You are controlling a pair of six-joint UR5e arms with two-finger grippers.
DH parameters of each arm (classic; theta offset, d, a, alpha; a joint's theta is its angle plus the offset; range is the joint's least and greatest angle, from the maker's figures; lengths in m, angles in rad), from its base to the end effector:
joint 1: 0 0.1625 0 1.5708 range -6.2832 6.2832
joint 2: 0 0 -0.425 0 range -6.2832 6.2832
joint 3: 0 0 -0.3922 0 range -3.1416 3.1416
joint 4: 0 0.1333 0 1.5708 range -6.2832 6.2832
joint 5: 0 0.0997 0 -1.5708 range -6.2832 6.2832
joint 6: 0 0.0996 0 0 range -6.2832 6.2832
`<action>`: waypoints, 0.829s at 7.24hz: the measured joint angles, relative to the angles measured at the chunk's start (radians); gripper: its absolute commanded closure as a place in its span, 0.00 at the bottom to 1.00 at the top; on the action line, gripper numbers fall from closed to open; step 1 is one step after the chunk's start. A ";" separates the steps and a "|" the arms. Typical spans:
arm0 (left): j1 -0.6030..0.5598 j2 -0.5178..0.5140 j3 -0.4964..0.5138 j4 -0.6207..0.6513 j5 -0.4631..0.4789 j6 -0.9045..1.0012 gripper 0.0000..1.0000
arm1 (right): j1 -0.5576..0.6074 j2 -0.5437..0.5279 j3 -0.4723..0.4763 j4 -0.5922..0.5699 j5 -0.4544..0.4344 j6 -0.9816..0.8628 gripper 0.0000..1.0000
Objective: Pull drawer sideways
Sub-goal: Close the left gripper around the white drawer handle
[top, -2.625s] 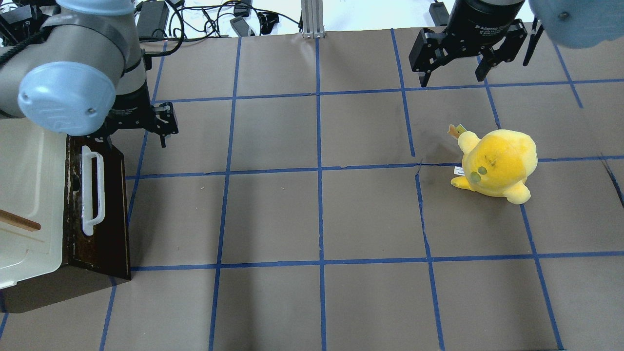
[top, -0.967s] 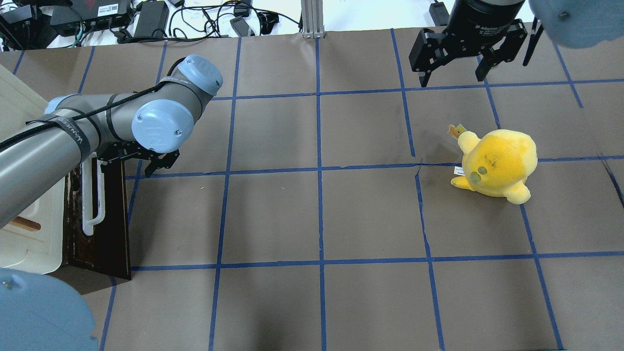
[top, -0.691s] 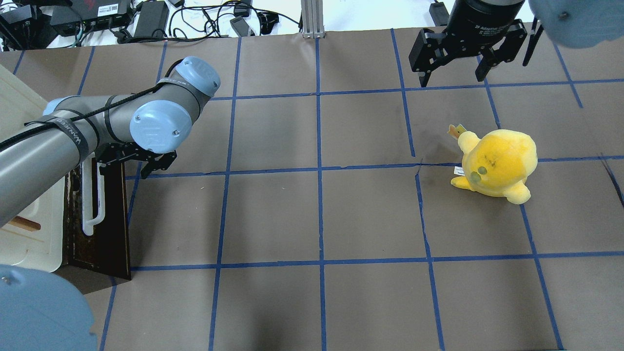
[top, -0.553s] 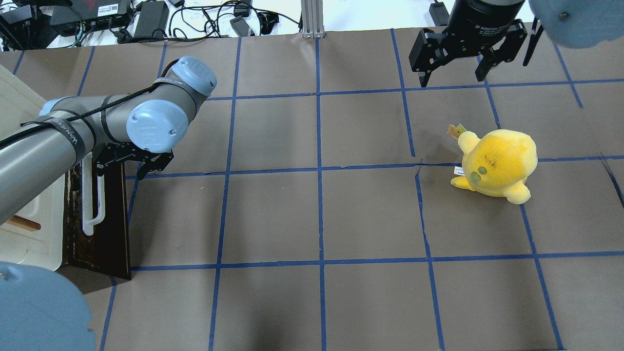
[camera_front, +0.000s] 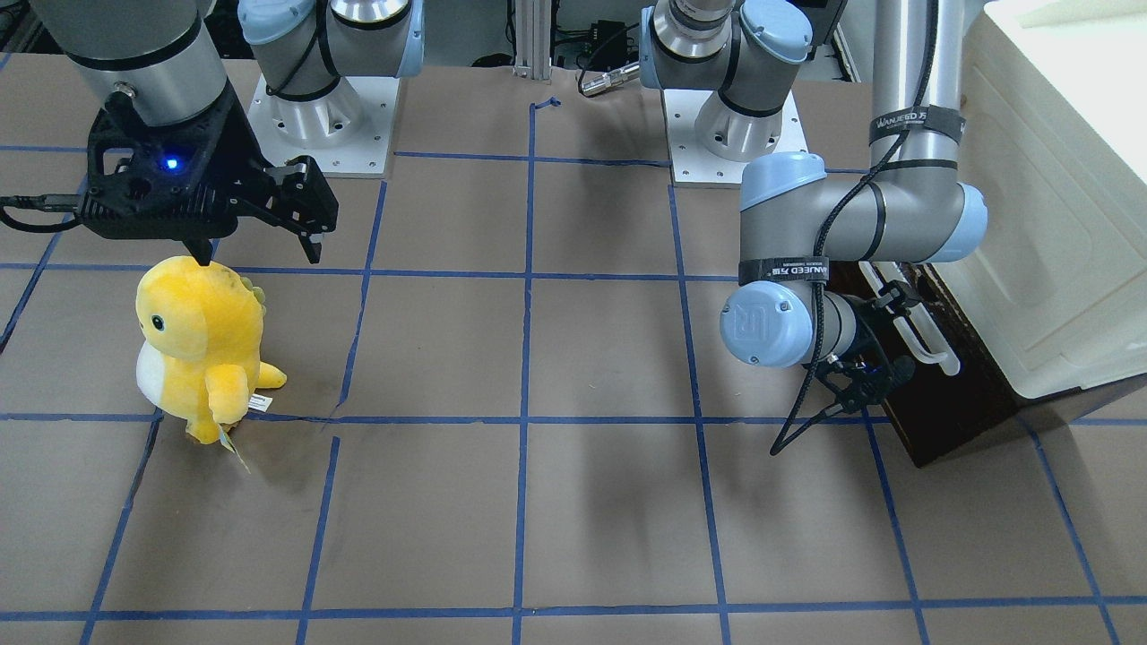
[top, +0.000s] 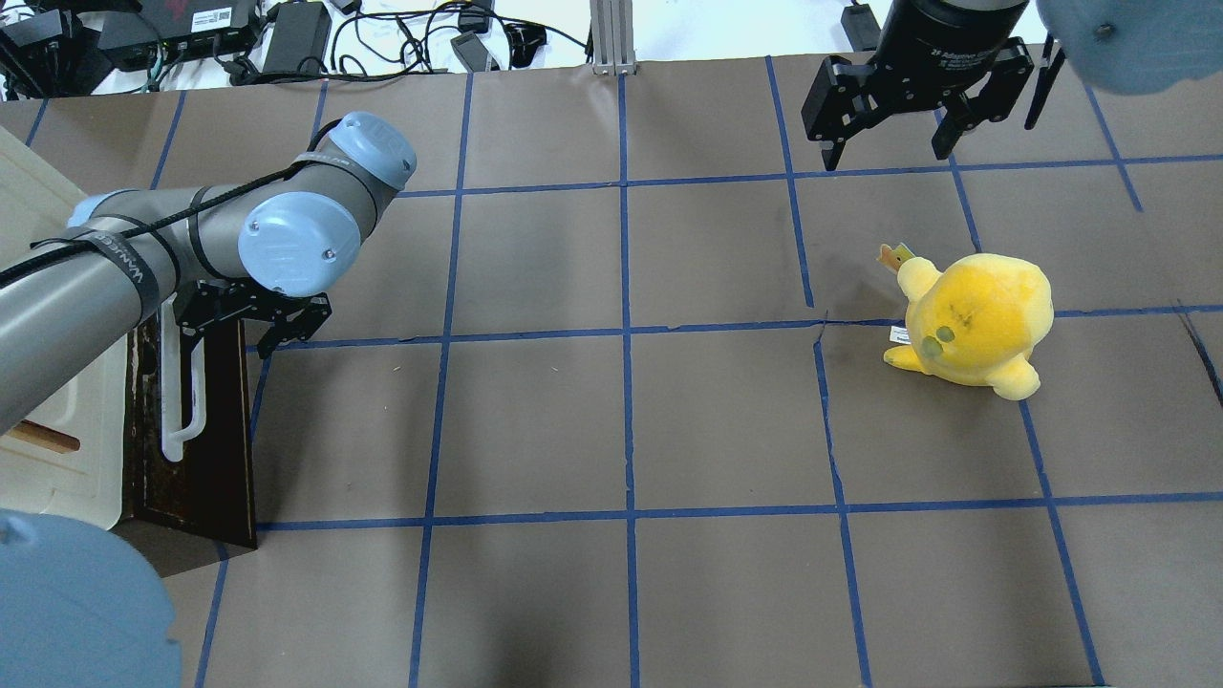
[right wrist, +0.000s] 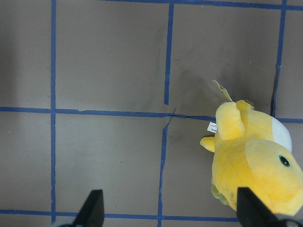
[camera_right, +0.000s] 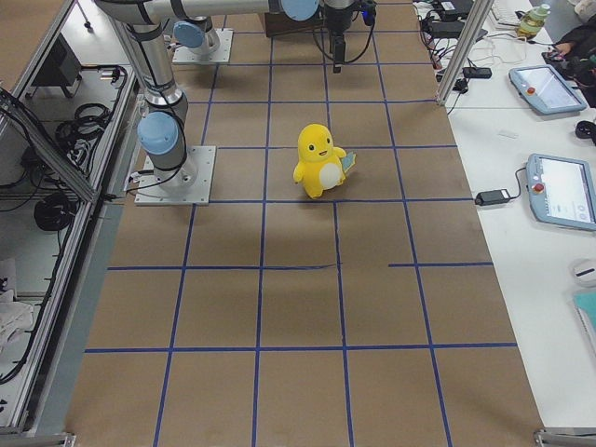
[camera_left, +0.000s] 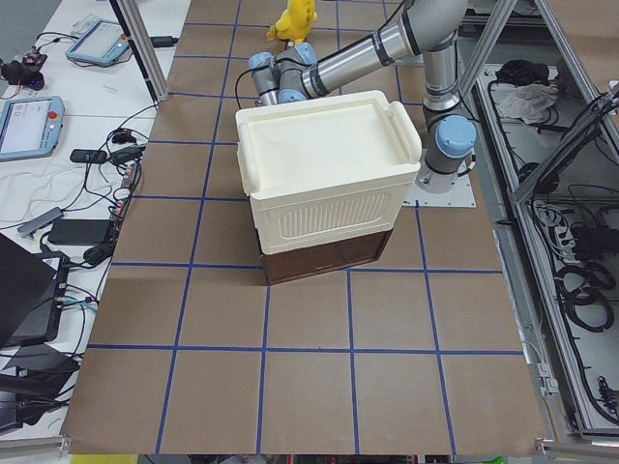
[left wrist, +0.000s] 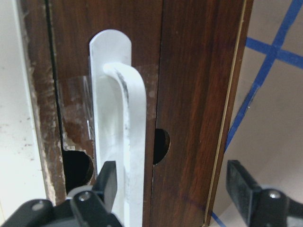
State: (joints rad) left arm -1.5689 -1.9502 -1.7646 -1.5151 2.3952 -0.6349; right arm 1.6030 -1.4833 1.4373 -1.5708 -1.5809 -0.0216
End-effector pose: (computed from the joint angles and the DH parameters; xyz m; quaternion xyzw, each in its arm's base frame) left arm -0.0592 -0.5402 0.2365 -0.1799 0.8733 0.1023 0.4410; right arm 0.1494 -0.5286 0.5090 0.0268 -0.9994 0.0230 0.0049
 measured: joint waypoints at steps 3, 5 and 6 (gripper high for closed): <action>0.002 0.002 -0.003 -0.021 -0.002 -0.012 0.29 | 0.000 0.000 0.000 0.000 0.000 0.000 0.00; 0.008 0.002 -0.003 -0.049 -0.002 -0.027 0.29 | 0.000 0.000 0.000 0.000 0.000 0.000 0.00; 0.014 0.003 -0.003 -0.061 -0.002 -0.031 0.29 | 0.000 0.000 0.000 0.000 -0.001 0.000 0.00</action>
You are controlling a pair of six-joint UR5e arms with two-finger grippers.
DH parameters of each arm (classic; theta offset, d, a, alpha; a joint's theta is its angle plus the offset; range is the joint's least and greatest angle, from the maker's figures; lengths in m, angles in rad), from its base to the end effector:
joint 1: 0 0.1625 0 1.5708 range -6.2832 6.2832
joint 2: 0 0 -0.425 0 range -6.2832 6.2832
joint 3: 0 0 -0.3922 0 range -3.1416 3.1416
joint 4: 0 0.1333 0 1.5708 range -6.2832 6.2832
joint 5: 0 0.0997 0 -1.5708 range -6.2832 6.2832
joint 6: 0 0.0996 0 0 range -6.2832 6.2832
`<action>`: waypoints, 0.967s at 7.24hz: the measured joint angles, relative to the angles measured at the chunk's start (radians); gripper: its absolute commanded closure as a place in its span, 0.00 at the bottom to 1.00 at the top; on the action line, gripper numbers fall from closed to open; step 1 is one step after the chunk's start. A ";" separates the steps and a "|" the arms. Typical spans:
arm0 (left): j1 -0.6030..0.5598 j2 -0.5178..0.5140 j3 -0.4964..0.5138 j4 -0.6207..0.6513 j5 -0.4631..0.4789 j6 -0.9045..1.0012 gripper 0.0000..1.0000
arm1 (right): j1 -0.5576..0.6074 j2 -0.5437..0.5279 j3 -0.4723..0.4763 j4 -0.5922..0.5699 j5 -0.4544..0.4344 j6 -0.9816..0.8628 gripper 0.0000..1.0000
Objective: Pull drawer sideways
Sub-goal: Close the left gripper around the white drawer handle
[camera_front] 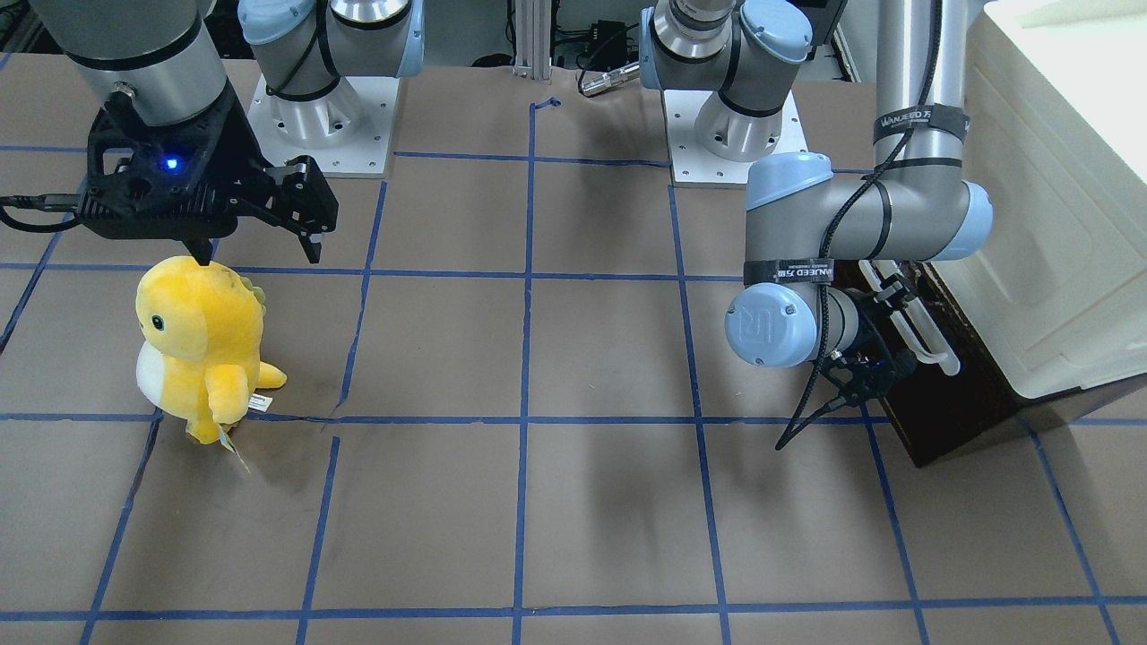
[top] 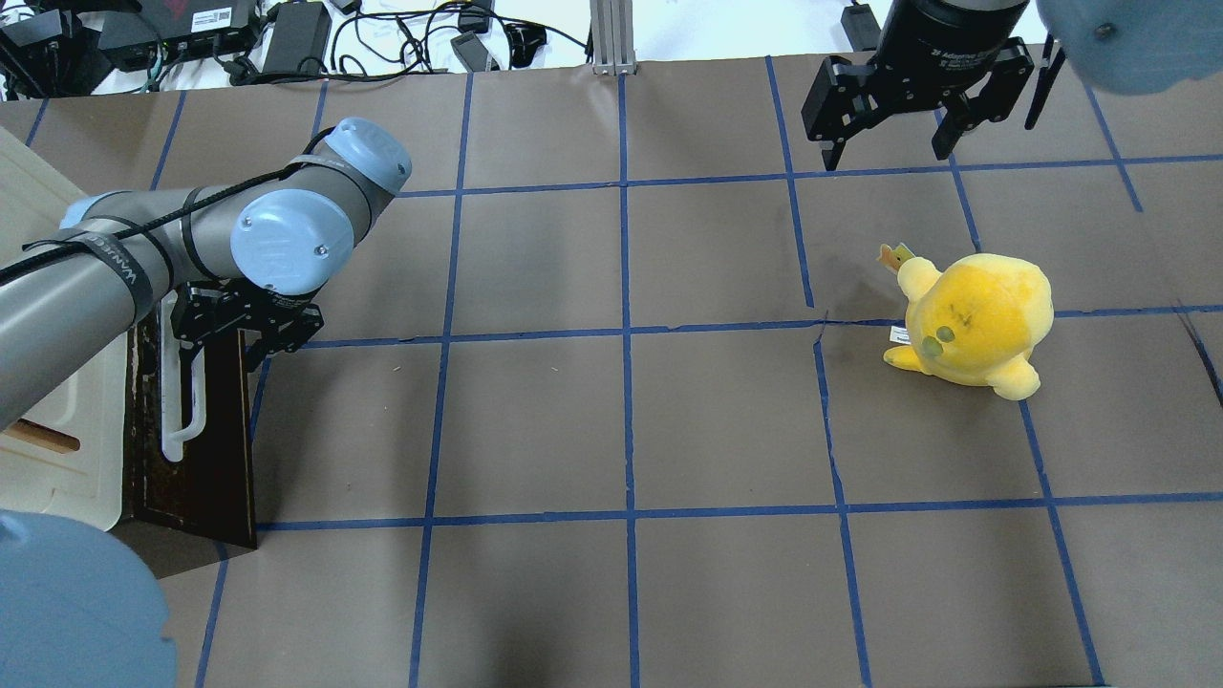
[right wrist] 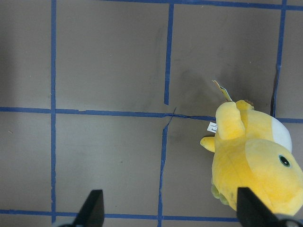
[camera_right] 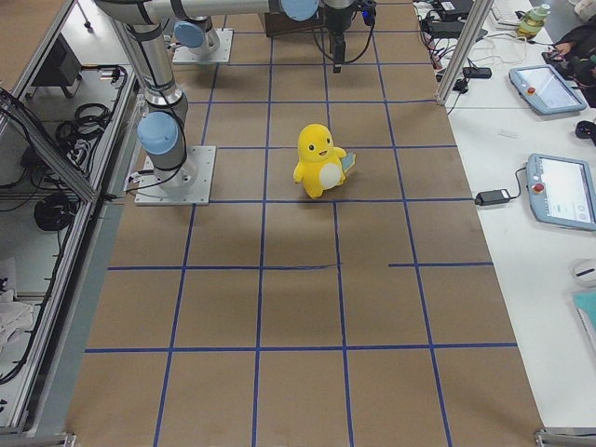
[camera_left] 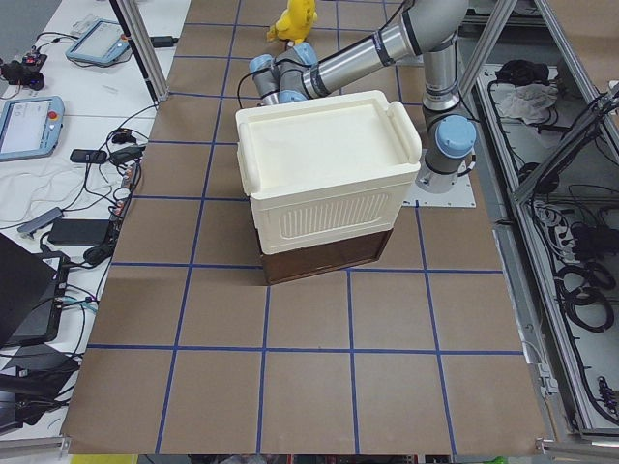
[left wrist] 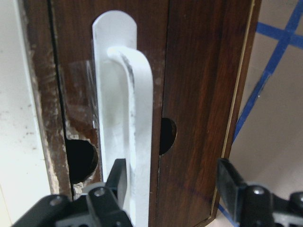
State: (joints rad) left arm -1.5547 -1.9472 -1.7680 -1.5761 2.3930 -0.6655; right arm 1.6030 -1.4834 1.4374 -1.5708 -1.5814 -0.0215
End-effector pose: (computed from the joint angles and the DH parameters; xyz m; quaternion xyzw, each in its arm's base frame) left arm -0.0518 -0.5329 0.2336 -0.1861 0.8661 0.1258 0.4465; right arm 0.1493 -0.5285 0.5090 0.0267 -0.9994 0.0230 0.0052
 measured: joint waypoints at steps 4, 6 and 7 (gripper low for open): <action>0.008 0.001 -0.001 -0.014 0.000 -0.002 0.37 | 0.000 0.000 0.000 0.000 0.001 0.000 0.00; 0.009 0.000 -0.001 -0.018 0.000 0.000 0.40 | 0.000 0.000 0.000 0.000 0.000 0.000 0.00; 0.010 -0.001 -0.001 -0.019 0.000 0.001 0.40 | 0.000 0.000 0.000 0.000 0.001 0.000 0.00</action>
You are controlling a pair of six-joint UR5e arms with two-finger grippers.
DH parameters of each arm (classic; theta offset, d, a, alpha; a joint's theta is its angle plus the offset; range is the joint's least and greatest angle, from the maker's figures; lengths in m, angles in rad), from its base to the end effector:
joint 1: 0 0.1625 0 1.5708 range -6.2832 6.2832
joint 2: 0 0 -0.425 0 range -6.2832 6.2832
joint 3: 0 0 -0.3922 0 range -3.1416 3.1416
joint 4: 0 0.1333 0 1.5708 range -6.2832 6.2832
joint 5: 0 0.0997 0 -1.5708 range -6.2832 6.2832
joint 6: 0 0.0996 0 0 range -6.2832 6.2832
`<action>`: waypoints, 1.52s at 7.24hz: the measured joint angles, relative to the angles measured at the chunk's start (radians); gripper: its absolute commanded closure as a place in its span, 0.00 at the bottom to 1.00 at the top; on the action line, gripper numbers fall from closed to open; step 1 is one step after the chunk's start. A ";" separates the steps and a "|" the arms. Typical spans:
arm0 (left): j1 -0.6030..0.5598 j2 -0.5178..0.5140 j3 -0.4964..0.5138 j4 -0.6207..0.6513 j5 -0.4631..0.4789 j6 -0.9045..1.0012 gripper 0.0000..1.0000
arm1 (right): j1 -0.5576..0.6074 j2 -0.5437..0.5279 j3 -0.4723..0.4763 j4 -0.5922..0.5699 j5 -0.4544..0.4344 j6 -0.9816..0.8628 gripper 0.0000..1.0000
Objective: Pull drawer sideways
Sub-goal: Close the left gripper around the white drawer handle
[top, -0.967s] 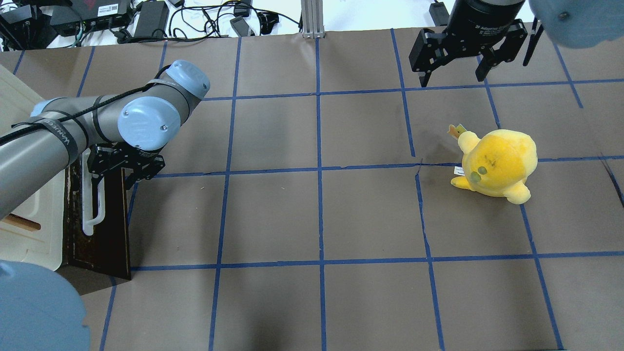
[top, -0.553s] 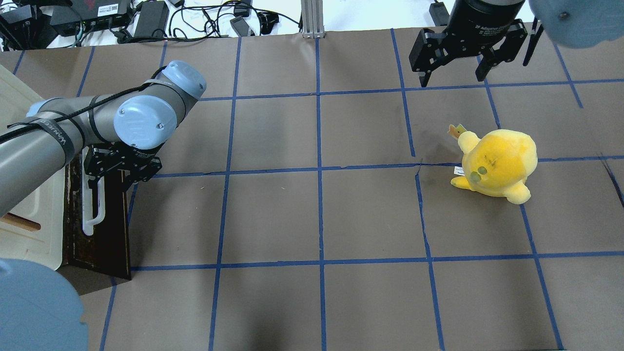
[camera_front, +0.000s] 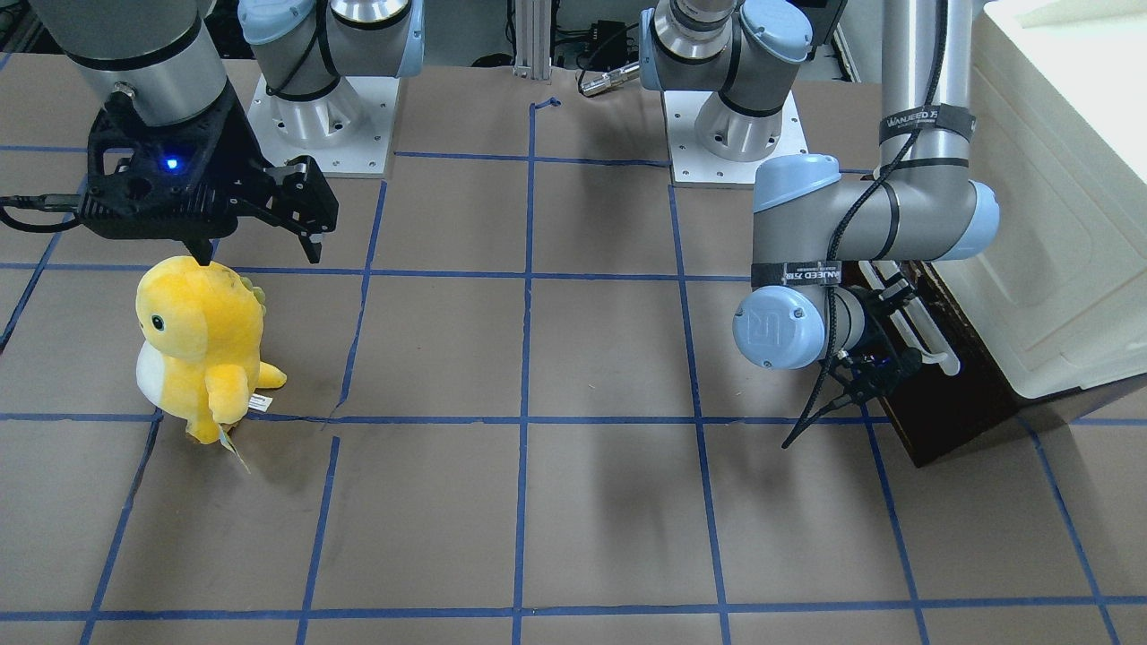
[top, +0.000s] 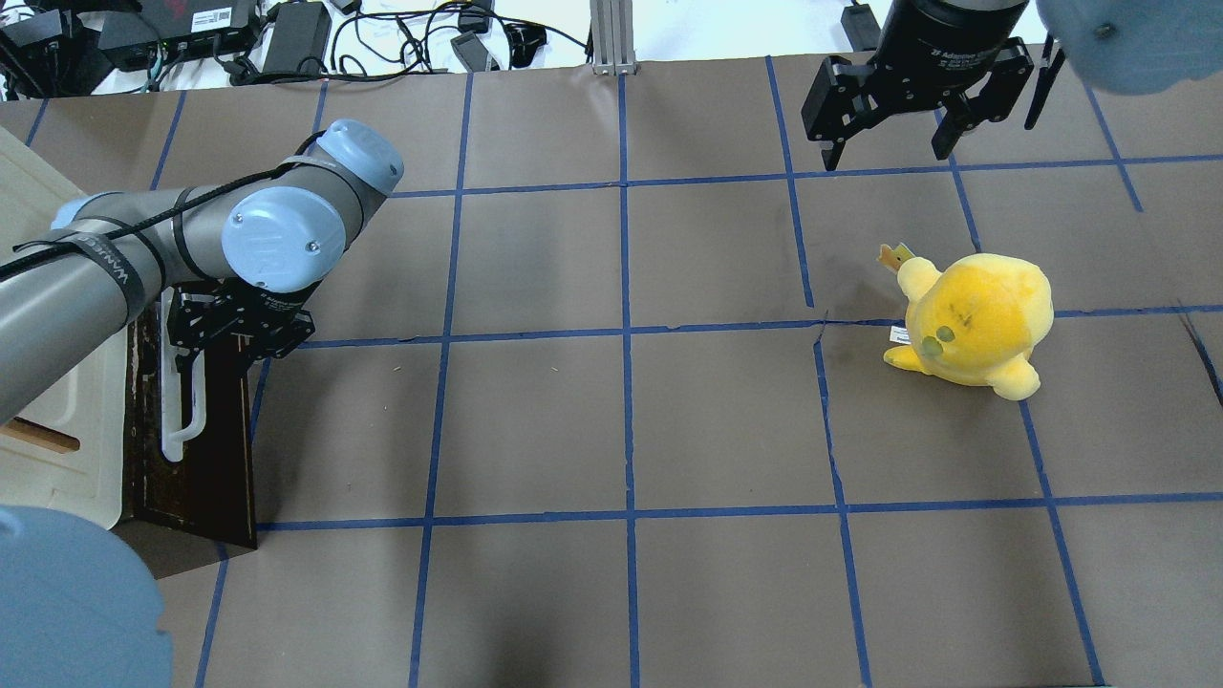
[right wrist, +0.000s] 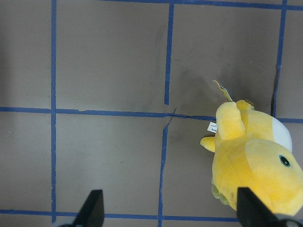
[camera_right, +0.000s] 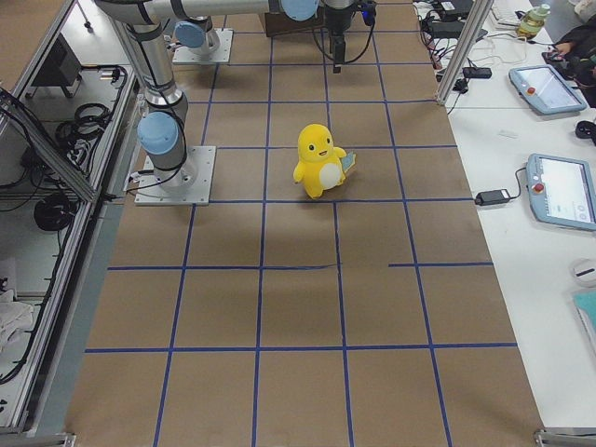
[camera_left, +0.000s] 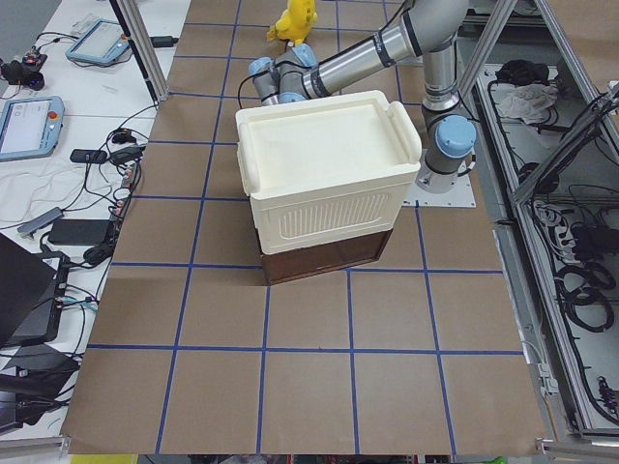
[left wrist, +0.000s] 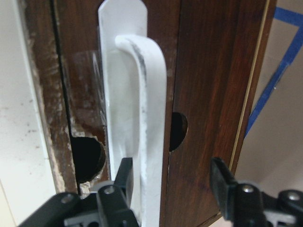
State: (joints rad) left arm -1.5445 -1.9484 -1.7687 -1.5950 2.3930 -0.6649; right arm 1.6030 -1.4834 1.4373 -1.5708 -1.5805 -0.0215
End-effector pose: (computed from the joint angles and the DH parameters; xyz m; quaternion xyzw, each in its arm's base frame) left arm -0.0464 -0.5312 0.2319 -0.1856 0.8640 0.1372 0.4475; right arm 0.1494 -0.5285 0.5091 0.0267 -0.9994 0.0231 0.0047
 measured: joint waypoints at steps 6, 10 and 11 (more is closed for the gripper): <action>0.023 -0.002 0.002 0.000 -0.001 0.005 0.48 | 0.000 0.000 0.000 0.000 0.000 0.000 0.00; 0.024 0.000 0.005 0.001 -0.006 0.006 0.66 | 0.000 0.000 0.000 0.000 0.000 -0.001 0.00; 0.024 0.002 0.005 0.000 -0.003 0.007 0.71 | 0.000 0.000 0.000 0.000 0.000 0.000 0.00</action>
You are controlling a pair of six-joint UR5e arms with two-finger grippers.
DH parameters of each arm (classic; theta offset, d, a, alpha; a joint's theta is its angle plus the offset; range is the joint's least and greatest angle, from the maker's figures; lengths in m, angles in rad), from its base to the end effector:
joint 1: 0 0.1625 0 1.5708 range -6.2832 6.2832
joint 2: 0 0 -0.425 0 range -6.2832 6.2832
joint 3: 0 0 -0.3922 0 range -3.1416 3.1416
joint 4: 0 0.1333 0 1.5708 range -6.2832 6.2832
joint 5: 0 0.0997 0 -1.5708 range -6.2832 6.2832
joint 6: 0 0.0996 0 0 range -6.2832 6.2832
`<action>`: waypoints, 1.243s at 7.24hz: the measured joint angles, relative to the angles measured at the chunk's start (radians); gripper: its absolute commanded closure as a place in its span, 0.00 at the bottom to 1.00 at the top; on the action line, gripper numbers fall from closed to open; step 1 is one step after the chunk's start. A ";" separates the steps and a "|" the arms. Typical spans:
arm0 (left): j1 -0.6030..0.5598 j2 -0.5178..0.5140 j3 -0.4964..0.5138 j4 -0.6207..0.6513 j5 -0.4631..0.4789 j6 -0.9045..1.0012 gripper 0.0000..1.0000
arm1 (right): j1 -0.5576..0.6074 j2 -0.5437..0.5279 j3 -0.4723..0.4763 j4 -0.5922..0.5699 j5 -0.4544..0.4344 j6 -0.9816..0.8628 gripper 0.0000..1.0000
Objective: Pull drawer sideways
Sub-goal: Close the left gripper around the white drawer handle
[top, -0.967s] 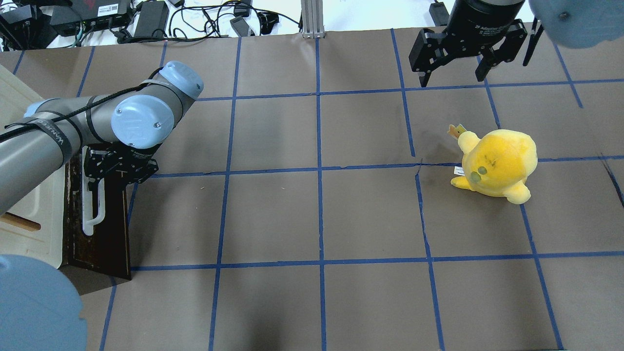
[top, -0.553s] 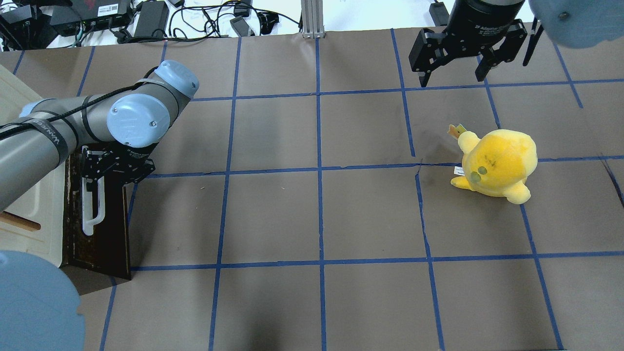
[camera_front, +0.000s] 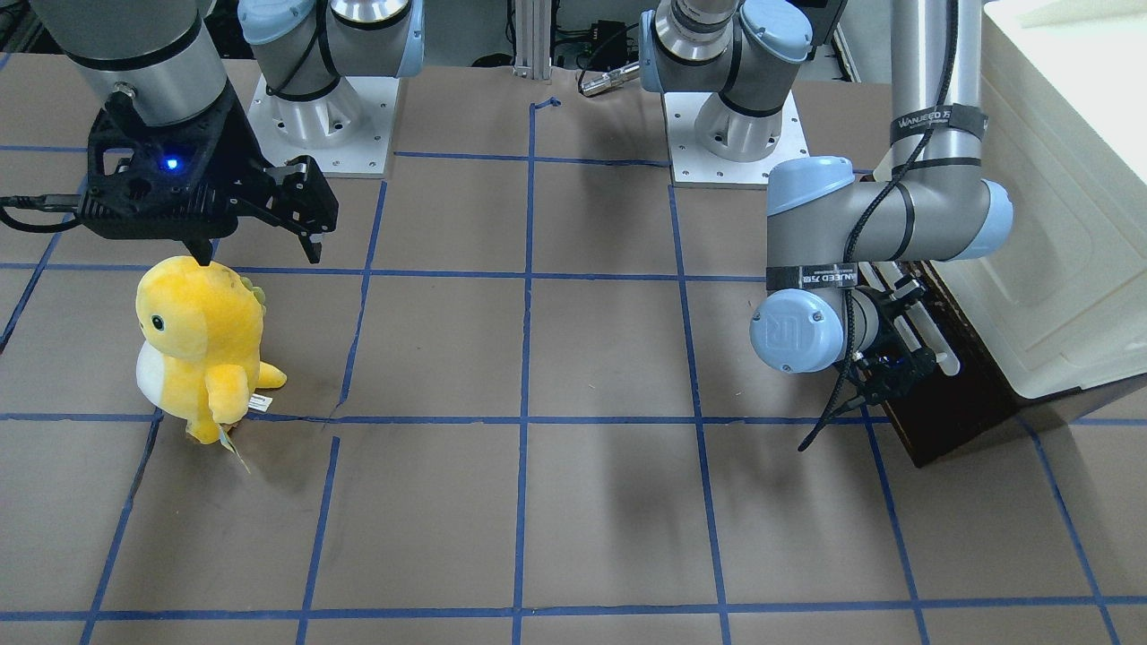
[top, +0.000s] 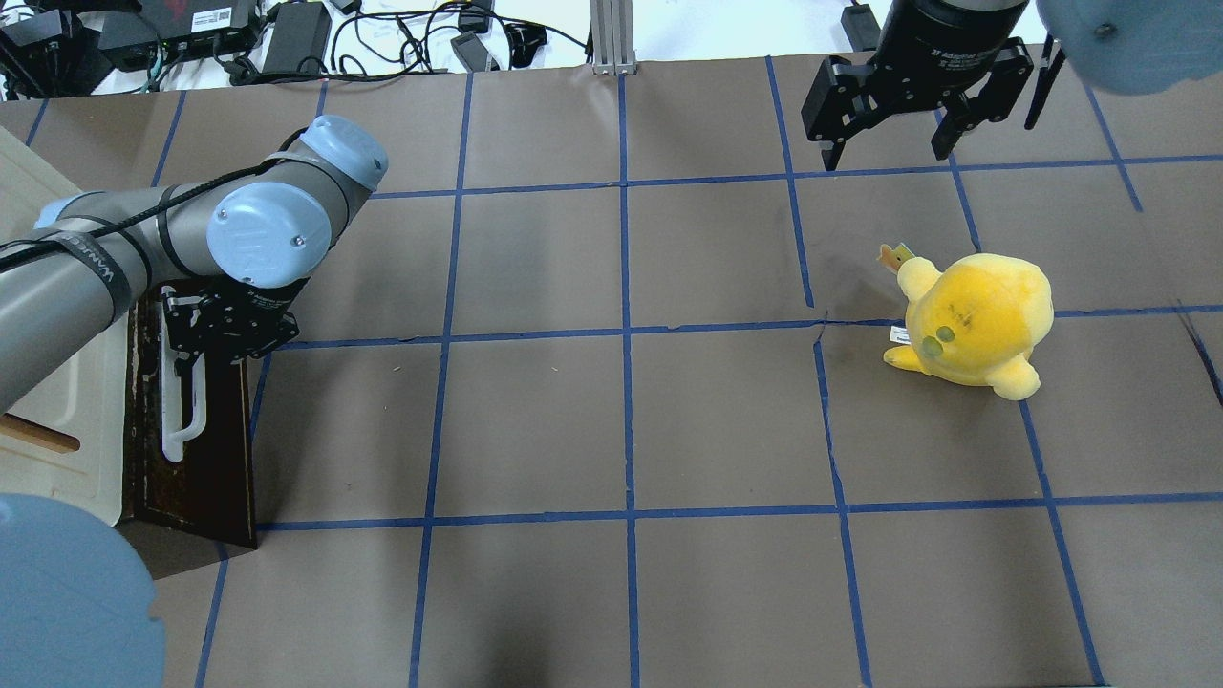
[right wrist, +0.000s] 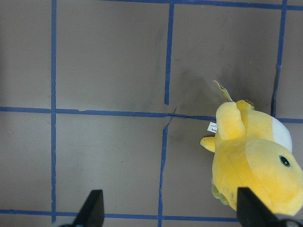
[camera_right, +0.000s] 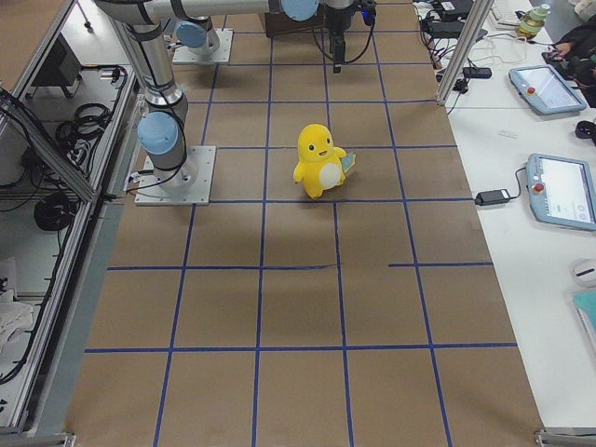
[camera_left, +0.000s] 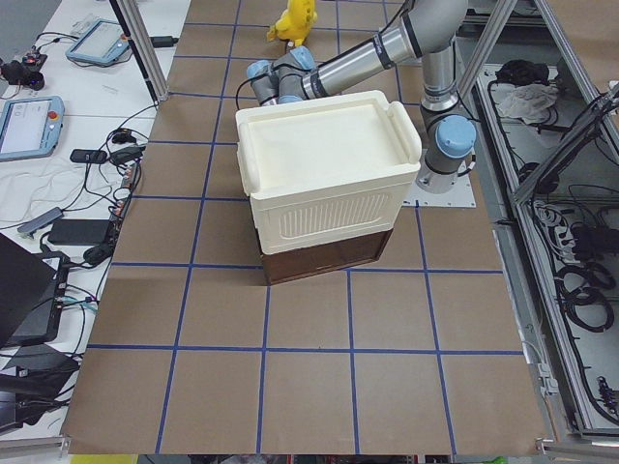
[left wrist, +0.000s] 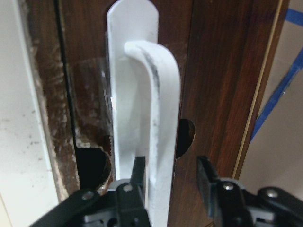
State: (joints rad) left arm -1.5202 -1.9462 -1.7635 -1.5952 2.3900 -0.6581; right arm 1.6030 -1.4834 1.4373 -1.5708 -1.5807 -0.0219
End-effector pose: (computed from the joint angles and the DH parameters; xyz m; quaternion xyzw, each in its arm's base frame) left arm -0.0336 -0.5335 0.2348 -0.1954 0.8632 0.1416 0.4436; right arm 0.1494 -0.5285 0.5091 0.0269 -0.9994 0.0231 0.0048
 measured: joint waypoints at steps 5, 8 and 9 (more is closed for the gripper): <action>0.000 0.008 0.008 -0.017 0.003 0.001 1.00 | 0.000 0.000 0.000 0.000 0.000 0.000 0.00; -0.002 0.007 0.012 -0.027 0.002 -0.001 1.00 | 0.000 0.000 0.000 0.000 0.000 0.000 0.00; -0.003 0.004 0.013 -0.028 0.002 -0.003 1.00 | 0.000 0.000 0.000 0.000 0.000 0.000 0.00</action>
State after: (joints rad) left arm -1.5232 -1.9422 -1.7509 -1.6227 2.3916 -0.6607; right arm 1.6030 -1.4834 1.4373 -1.5708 -1.5811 -0.0215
